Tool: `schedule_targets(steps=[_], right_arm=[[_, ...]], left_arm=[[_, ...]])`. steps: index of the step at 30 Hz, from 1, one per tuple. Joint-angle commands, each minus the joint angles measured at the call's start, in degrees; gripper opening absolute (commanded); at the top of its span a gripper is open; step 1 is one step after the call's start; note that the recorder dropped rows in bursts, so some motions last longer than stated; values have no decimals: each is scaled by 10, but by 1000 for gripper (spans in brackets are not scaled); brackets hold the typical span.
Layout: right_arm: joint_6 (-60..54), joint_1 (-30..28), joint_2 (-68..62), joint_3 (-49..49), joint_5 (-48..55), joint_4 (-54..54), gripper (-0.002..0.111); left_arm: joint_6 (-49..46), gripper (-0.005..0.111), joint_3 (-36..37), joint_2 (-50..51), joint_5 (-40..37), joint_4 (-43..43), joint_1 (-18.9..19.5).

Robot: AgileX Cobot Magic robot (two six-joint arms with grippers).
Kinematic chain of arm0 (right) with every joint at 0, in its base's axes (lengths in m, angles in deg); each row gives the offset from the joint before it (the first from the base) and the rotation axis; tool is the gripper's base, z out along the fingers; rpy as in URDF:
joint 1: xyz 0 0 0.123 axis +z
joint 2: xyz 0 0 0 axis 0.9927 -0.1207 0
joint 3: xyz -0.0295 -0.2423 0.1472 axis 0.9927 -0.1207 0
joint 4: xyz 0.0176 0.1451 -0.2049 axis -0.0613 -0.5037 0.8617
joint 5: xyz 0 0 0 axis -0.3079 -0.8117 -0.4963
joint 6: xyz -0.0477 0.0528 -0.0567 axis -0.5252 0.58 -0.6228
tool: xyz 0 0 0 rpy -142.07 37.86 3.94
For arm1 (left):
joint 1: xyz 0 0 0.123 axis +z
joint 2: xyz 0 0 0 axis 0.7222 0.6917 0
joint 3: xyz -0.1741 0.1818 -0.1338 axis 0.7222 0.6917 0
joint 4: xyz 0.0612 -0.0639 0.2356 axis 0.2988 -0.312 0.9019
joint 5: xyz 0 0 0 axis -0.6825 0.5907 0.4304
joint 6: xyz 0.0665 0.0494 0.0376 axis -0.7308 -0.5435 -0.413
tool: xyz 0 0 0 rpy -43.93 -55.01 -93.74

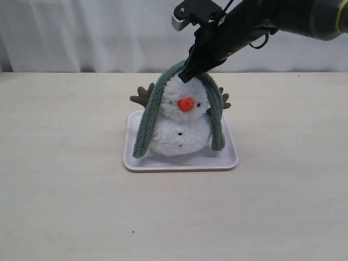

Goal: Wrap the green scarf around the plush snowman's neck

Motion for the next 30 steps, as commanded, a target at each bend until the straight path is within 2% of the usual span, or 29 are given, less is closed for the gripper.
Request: schedule_targets(steps=[1, 10, 19, 25, 30], right_arm=[[8, 1, -27, -1, -3, -4, 4], [23, 1, -47, -1, 17, -5, 6], [49, 1, -14, 0, 68, -6, 45], [63, 1, 11, 0, 110, -6, 53], [76, 1, 47, 0, 136, -6, 53]], left_arm=[[1, 0, 1, -2, 7, 0, 1], [1, 0, 1, -2, 7, 0, 1], [1, 0, 1, -2, 7, 0, 1], [1, 0, 1, -2, 7, 0, 1], [1, 0, 1, -2, 7, 0, 1]])
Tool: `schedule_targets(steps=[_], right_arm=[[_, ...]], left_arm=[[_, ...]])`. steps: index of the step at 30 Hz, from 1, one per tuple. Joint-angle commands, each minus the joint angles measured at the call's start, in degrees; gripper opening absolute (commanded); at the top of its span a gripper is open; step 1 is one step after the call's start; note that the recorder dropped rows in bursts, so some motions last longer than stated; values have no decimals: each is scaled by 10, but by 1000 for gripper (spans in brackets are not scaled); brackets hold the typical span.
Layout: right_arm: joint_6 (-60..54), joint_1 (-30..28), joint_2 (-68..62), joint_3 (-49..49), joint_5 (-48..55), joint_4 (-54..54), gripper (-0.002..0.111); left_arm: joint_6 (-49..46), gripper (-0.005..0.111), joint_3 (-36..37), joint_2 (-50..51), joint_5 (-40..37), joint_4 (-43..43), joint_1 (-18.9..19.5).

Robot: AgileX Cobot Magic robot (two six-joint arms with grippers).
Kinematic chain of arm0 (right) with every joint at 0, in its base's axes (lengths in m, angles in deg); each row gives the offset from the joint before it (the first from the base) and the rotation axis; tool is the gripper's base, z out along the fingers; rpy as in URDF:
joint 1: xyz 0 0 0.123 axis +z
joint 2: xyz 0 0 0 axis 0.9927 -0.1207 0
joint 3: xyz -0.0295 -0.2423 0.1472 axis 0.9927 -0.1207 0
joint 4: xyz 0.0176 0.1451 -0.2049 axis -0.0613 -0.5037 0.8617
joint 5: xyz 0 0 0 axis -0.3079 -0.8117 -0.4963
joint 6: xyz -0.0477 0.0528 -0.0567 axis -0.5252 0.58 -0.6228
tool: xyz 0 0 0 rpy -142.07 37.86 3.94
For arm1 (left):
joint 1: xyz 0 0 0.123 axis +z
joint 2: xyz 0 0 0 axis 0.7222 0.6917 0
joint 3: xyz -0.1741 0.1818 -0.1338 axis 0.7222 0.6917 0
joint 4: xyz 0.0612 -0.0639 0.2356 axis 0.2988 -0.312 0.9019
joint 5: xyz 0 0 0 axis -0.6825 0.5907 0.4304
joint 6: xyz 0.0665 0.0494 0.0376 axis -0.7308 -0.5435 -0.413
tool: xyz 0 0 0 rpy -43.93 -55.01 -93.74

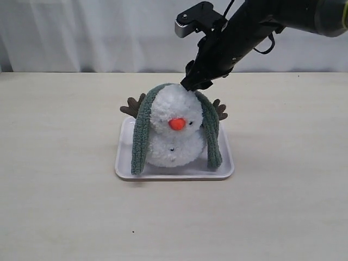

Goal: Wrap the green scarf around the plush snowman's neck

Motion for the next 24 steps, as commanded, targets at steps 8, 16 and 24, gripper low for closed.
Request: schedule_targets(steps=[8, 16, 24], right_arm=[[15, 1, 75, 0, 54, -82, 53], [-13, 89, 67, 0, 64, -93, 44], [337, 180, 18, 18, -16, 272, 40]], left_arm=[[1, 0, 1, -2, 7, 0, 1], [1, 0, 1, -2, 7, 0, 1], [1, 0, 1, -2, 7, 0, 1]])
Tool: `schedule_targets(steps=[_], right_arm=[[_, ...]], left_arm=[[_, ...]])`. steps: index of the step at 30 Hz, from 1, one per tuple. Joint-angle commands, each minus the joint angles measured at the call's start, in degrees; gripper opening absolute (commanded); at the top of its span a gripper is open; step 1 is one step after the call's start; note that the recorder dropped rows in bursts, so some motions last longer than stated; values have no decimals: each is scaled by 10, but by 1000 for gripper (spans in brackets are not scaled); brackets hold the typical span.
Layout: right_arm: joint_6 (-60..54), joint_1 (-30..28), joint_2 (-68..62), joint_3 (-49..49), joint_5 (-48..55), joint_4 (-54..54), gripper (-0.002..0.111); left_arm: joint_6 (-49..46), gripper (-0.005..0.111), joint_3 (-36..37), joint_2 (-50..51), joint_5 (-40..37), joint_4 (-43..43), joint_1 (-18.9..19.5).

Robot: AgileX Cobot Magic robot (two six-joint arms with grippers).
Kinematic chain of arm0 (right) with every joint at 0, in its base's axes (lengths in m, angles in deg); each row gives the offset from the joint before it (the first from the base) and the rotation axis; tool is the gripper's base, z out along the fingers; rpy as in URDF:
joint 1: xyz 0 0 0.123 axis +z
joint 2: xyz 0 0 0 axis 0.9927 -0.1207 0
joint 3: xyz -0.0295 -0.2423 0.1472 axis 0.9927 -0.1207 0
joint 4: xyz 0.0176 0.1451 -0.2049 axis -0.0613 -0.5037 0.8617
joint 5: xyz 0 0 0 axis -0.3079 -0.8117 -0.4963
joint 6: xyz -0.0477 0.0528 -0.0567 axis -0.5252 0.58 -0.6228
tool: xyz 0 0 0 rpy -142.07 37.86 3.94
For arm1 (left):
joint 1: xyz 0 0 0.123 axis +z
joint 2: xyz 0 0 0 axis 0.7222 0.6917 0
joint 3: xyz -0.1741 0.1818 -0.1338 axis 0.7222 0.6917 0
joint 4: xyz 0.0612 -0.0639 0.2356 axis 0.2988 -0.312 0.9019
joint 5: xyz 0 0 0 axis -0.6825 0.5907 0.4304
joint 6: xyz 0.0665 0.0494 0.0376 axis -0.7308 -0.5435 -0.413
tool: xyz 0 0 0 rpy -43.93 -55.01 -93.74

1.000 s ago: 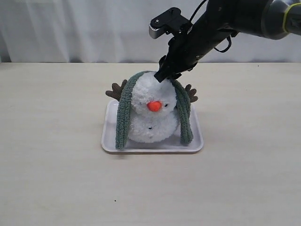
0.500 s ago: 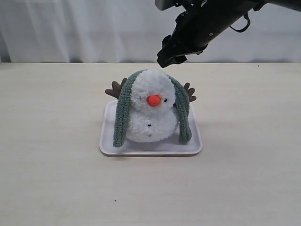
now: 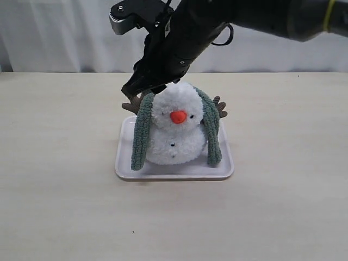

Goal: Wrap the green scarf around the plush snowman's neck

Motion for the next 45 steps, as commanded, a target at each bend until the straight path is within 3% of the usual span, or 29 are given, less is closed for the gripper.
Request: schedule_targets(steps=[1, 8, 13, 35, 45], right_arm=[[98, 12, -31, 20, -6, 100, 39], [98, 12, -64, 31, -24, 98, 26], [94, 12, -71, 31, -26, 98, 4], [87, 12, -107, 31, -15, 63, 4], [14, 12, -131, 31, -15, -19, 4]], left_arm=[[1, 0, 1, -2, 7, 0, 1], [1, 0, 1, -2, 7, 0, 1], [1, 0, 1, -2, 7, 0, 1], [1, 0, 1, -2, 7, 0, 1], [1, 0, 1, -2, 7, 0, 1]])
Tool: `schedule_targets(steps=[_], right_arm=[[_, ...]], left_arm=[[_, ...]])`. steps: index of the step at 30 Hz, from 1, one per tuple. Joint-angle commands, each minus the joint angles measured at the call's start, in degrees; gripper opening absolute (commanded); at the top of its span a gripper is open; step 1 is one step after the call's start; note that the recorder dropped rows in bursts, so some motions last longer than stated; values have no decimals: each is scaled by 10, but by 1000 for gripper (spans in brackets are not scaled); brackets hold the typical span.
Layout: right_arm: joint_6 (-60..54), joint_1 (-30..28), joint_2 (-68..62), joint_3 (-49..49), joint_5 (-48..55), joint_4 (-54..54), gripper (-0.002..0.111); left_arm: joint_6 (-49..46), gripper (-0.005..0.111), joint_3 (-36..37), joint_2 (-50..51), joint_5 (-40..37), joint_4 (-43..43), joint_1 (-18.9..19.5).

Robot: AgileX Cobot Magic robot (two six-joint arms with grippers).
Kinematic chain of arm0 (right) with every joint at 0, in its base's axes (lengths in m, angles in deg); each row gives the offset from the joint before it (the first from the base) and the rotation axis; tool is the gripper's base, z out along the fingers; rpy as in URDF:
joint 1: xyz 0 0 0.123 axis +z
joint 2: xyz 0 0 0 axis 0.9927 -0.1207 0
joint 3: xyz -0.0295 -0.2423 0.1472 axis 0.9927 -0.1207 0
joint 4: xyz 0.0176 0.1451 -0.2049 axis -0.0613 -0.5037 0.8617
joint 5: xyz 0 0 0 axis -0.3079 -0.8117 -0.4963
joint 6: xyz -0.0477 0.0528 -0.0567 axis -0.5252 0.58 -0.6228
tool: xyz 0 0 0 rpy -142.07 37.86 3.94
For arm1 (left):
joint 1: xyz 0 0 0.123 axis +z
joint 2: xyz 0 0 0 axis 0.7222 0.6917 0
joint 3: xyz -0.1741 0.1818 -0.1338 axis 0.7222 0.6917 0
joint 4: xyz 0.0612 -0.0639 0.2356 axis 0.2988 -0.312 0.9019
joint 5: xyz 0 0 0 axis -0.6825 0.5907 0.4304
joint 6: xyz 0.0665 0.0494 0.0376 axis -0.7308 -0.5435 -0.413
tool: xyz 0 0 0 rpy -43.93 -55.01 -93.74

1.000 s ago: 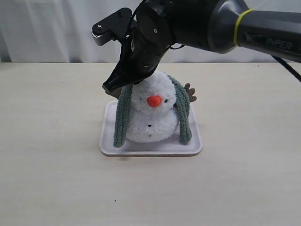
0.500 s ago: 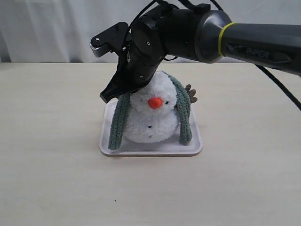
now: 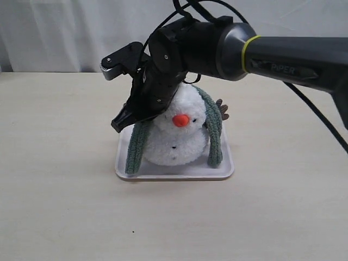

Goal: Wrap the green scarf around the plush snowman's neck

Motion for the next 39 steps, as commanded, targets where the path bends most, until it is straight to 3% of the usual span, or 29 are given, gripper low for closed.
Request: schedule_targets(steps=[1, 7, 13, 16, 20, 26, 35, 39], right_arm=[[-19, 0, -5, 2, 4, -15, 4], [-54, 0, 17, 2, 5, -18, 9], [-54, 0, 56, 2, 23, -31, 41], [-54, 0, 71, 2, 29, -42, 50], [-57, 0, 83, 2, 40, -91, 53], [-158, 8, 82, 2, 107, -194, 53], [-109, 63, 80, -42, 113, -150, 69], [10, 78, 71, -57, 93, -74, 69]], left_arm=[[1, 0, 1, -2, 7, 0, 1], [1, 0, 1, -2, 7, 0, 1], [1, 0, 1, -2, 7, 0, 1], [1, 0, 1, -2, 7, 0, 1], [1, 0, 1, -2, 7, 0, 1], [1, 0, 1, -2, 7, 0, 1], [1, 0, 1, -2, 7, 0, 1], [1, 0, 1, -2, 7, 0, 1]])
